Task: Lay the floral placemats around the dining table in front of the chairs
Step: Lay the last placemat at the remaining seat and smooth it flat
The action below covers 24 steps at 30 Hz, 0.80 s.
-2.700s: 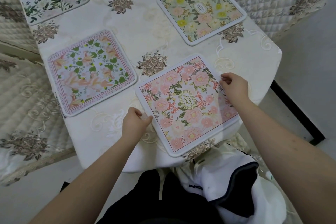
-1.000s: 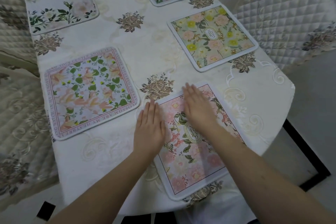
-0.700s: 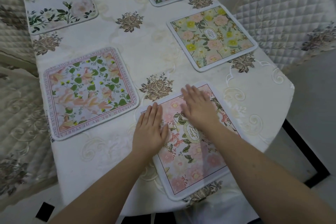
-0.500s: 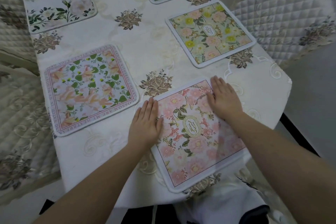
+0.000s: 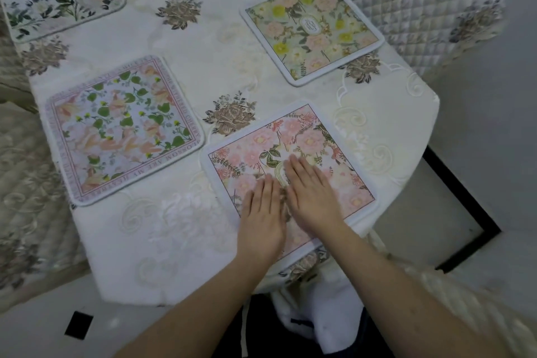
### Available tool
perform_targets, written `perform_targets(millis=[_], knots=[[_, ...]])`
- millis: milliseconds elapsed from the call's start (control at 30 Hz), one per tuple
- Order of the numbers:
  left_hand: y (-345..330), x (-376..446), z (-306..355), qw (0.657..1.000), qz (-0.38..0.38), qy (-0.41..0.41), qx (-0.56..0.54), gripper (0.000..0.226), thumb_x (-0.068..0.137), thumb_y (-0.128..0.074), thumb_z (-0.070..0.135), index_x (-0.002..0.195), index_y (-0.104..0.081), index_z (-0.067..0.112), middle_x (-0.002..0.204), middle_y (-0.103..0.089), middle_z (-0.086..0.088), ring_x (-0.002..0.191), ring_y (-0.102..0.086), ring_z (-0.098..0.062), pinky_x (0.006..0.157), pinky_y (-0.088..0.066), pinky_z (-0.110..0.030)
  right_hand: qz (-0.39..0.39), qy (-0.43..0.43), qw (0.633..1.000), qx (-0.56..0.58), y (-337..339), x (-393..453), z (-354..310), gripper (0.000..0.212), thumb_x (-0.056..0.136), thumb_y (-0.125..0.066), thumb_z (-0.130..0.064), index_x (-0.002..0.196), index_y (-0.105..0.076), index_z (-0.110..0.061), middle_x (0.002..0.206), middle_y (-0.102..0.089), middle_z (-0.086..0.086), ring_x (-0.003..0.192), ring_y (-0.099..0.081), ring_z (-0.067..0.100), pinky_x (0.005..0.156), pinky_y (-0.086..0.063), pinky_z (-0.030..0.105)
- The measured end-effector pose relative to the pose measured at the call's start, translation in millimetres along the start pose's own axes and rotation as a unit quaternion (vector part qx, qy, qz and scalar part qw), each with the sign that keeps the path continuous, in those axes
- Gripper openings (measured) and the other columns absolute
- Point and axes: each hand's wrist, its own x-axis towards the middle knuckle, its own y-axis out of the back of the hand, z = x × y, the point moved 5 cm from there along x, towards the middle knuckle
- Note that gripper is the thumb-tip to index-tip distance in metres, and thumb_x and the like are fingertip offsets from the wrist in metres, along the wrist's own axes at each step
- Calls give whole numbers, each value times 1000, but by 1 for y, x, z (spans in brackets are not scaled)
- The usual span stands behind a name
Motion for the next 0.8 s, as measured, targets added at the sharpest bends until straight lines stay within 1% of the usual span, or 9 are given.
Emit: perform_targets(millis=[100,233,333,400,467,533,600,733,800], knots=[[-14,-15,-10,999,-24,-25,13,65,101,-29,45,156,-17,12,165,-13,-4,152,-7,-19,122,-12,-44,-10,5,999,-49,2,-10,28,58,103,-15,-47,158,-11,-27,165,-7,-5,152,-3,11,123,1,34],[-12,-13,-36,998,-32,-52,29,69,99,-30,50,157,-13,17,165,-12,-1,152,-8,-18,122,-14,-45,-2,-41,998,-57,21,-12,75,61,103,-15,-50,158,-5,-26,165,-3,-6,151,2,8,120,9,27],[-4,-5,-62,998,-34,-23,49,70,98,-27,51,158,-12,17,165,-12,-2,152,-9,-19,123,-11,-43,3,-73,996,-52,31,-12,101,62,103,-17,-48,158,-5,-22,166,-4,-5,150,4,7,119,12,25],[2,0,-77,997,-36,-14,66,71,98,-21,54,157,-12,17,165,-9,-2,152,-8,-19,123,-5,-40,12,-98,994,-47,36,-12,114,61,104,-21,-44,158,-9,-19,166,-8,-2,152,0,11,120,8,28],[9,2,-89,996,-46,-3,78,71,98,-9,55,158,-2,17,165,1,0,152,3,-15,122,5,-36,22,-130,991,-37,41,-10,121,60,104,-23,-41,158,-13,-15,166,-10,1,152,-3,14,122,5,31],[17,1,-91,996,-42,16,80,70,98,-3,51,157,1,13,166,2,-3,152,7,-15,122,5,-36,42,-152,987,-25,47,-9,116,57,105,-26,-37,156,-19,-12,166,-12,4,153,-4,17,122,2,33],[25,-4,-76,998,-20,19,60,70,100,-6,49,156,-6,8,165,-6,-10,152,-2,-22,123,-2,-40,68,-134,989,0,49,-13,94,54,105,-28,-32,156,-22,-13,165,-13,4,153,-6,17,123,0,33],[13,-24,-13,999,-18,-40,15,68,103,-7,49,156,-1,7,165,1,-12,152,3,-26,123,-2,-43,70,-62,995,39,33,-27,27,59,102,-18,-37,156,-22,-13,164,-18,2,152,-10,16,123,-5,35],[1,-32,12,997,-32,-68,3,67,103,-10,47,156,-11,5,164,-7,-14,152,-3,-26,123,-10,-45,59,-58,995,59,18,-37,7,59,101,-21,-37,155,-25,-11,163,-21,3,152,-12,16,123,-8,36]])
